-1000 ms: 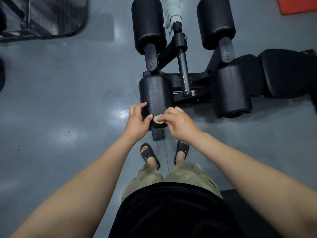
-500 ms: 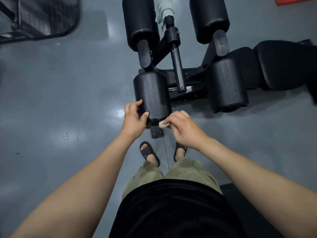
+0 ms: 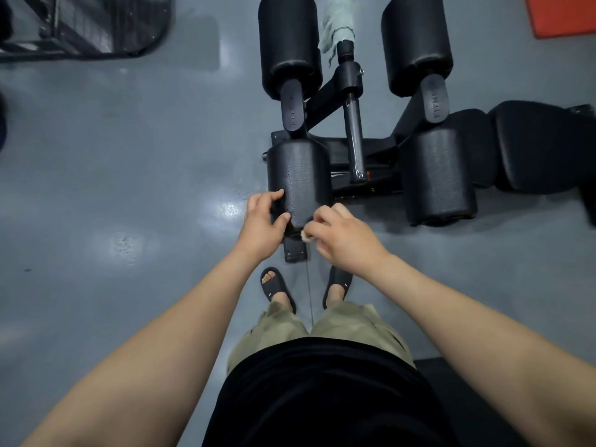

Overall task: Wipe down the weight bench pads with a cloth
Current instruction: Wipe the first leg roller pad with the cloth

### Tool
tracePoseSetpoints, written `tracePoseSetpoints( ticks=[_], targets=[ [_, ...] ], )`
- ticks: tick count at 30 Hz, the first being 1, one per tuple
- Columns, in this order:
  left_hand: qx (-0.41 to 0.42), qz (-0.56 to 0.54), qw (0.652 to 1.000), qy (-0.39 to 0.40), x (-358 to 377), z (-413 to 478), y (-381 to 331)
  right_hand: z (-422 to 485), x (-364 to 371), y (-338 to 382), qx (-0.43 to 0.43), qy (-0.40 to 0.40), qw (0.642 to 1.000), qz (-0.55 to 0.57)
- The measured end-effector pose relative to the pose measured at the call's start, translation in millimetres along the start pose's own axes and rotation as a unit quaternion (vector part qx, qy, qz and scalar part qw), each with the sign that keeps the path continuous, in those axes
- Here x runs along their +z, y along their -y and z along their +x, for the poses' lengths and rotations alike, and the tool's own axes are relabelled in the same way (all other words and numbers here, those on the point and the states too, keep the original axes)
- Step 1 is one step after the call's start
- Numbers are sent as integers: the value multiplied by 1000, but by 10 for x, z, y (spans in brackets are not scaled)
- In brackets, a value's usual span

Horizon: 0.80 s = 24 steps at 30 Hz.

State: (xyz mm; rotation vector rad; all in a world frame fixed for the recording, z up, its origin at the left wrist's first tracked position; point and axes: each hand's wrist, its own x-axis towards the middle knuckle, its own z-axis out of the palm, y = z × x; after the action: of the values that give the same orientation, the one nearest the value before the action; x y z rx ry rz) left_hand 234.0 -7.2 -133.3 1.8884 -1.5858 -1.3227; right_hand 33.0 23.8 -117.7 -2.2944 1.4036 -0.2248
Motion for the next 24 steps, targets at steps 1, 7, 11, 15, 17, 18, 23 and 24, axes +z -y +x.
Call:
tracePoseSetpoints(
  ticks=[1,7,11,15,17,18,23,24],
  targets=[
    [1,-1,1000,3,1,8,-1,-43,-2,-38,16,-2,1000,-19],
    [-1,-18,1000,15,-6,33,-1,-28,-161,-21,176,-40,980,79],
    [-3,-15,1000,20,-20,42,11,289,-362,238,147,-74,972,167],
    [-3,-13,1000,28,-40,41,25,727,-487,242,195,-81,959,191],
    [-4,-13,1000,28,-48,49,38,910,-493,153,215,-63,959,176],
    [-6,-13,999,29,-47,54,39,971,-475,104,217,-48,962,157],
    [-10,-25,999,28,-55,67,58,1118,-337,53,236,-12,970,47],
    [-8,-26,999,28,-58,70,62,1113,-337,65,239,5,971,15]
  ],
)
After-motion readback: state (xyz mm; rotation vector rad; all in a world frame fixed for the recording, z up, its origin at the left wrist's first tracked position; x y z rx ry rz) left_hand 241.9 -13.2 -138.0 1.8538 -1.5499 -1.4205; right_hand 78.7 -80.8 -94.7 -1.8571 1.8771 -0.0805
